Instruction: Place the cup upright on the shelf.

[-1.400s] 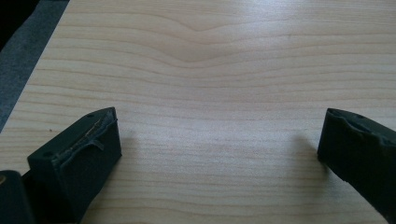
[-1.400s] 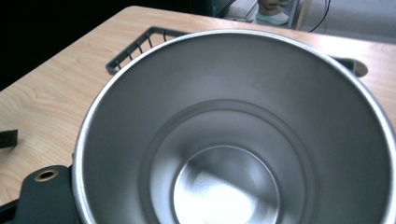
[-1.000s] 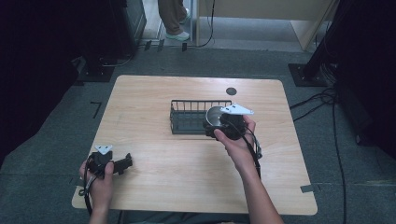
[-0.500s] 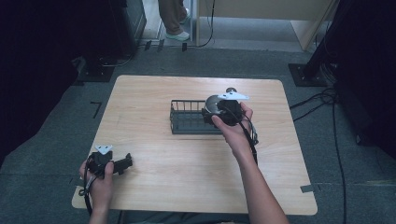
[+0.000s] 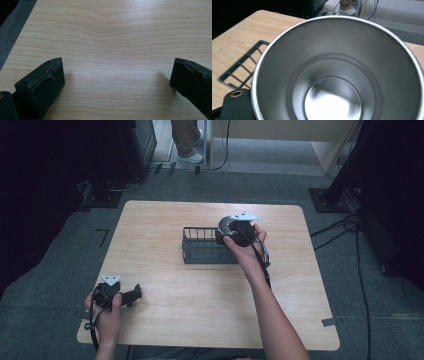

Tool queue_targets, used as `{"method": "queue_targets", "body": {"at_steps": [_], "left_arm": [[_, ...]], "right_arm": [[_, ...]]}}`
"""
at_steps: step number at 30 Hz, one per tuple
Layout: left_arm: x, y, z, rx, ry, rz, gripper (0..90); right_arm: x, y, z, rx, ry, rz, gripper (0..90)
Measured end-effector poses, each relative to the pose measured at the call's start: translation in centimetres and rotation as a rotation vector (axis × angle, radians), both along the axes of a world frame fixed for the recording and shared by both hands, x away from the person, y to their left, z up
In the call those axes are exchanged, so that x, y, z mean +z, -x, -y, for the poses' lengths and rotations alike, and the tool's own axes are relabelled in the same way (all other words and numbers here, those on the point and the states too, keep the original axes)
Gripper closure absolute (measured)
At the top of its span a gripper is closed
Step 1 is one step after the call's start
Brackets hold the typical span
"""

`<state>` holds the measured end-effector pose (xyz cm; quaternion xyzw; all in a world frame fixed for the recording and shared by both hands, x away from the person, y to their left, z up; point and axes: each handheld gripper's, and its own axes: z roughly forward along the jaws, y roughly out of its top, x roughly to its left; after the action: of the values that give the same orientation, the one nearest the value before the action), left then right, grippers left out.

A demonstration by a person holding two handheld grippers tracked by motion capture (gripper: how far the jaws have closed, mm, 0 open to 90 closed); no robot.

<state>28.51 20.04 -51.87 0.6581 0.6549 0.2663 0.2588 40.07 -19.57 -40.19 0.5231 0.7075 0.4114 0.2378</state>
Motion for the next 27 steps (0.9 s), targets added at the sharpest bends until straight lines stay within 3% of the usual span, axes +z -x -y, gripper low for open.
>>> {"method": "queue_targets", "body": {"at_steps": [6, 17, 27], "left_arm": [[0.0, 0.0, 0.0, 0.0, 0.0, 0.0, 0.0], [0.0, 0.0, 0.0, 0.0, 0.0, 0.0, 0.0], [0.0, 0.0, 0.0, 0.0, 0.0, 0.0, 0.0]], "right_arm": [[-1.0, -0.8, 0.1, -0.024, 0.005, -0.02, 16.1], [-3.1, -1.5, -1.0, -0.007, 0.03, -0.087, 16.0], [-3.7, -1.7, -1.3, 0.004, 0.055, -0.112, 15.8]]}}
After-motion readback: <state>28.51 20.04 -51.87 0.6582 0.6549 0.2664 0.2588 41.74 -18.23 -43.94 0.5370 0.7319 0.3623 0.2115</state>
